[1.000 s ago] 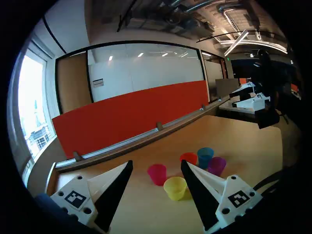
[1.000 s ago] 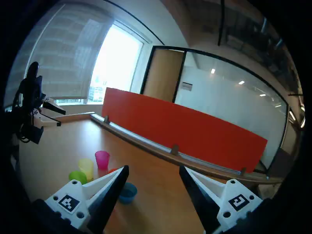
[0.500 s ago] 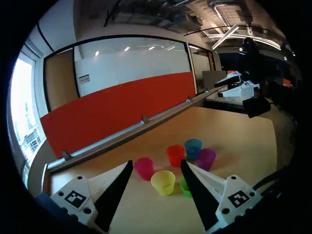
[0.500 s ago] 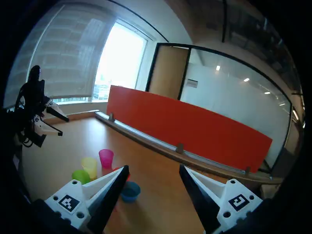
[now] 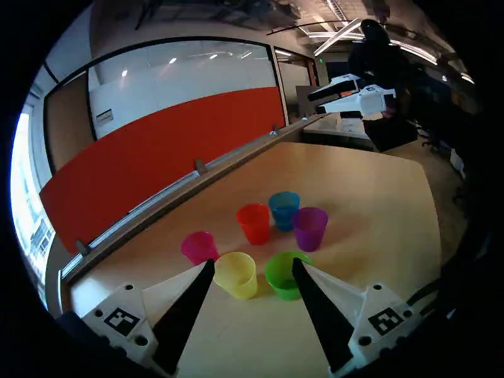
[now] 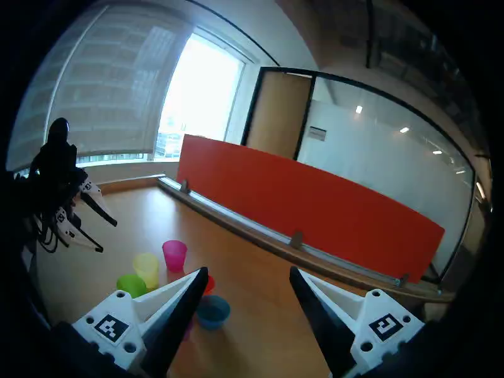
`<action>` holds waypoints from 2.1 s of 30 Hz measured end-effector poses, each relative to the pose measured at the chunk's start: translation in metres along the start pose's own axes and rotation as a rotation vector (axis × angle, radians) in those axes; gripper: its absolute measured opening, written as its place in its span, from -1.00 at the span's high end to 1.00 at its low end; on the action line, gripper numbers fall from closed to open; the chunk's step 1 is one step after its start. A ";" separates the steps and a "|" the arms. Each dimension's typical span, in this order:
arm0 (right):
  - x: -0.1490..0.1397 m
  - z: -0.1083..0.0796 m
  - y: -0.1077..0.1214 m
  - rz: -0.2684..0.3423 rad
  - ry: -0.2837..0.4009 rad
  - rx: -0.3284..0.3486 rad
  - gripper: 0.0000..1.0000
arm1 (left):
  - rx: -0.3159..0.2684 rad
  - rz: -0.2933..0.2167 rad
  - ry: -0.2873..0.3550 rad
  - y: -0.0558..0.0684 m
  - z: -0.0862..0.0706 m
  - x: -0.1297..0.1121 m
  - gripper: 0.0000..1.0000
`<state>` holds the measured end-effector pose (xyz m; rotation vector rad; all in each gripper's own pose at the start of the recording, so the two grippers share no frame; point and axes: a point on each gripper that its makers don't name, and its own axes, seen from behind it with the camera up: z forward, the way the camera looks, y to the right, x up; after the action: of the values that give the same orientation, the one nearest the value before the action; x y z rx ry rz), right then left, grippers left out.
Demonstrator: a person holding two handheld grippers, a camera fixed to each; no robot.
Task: Pour water
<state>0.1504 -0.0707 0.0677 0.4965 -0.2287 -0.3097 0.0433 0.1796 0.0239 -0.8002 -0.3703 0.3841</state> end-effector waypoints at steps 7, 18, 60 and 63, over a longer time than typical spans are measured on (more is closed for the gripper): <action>-0.001 0.008 0.002 0.004 -0.013 0.013 -1.00 | -0.053 0.005 -0.036 0.010 0.012 -0.011 -0.82; -0.007 0.017 -0.005 -0.004 -0.050 0.064 -1.00 | -0.125 0.004 -0.088 0.026 0.031 -0.026 -0.83; -0.038 0.039 -0.035 -0.121 -0.189 0.301 -1.00 | -0.219 0.022 -0.185 0.050 0.071 -0.062 -0.82; -0.038 0.039 -0.035 -0.121 -0.188 0.302 -1.00 | -0.225 0.023 -0.188 0.053 0.073 -0.064 -0.83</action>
<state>0.0960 -0.1036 0.0789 0.7821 -0.4325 -0.4438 -0.0557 0.2283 0.0200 -0.9912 -0.5874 0.4453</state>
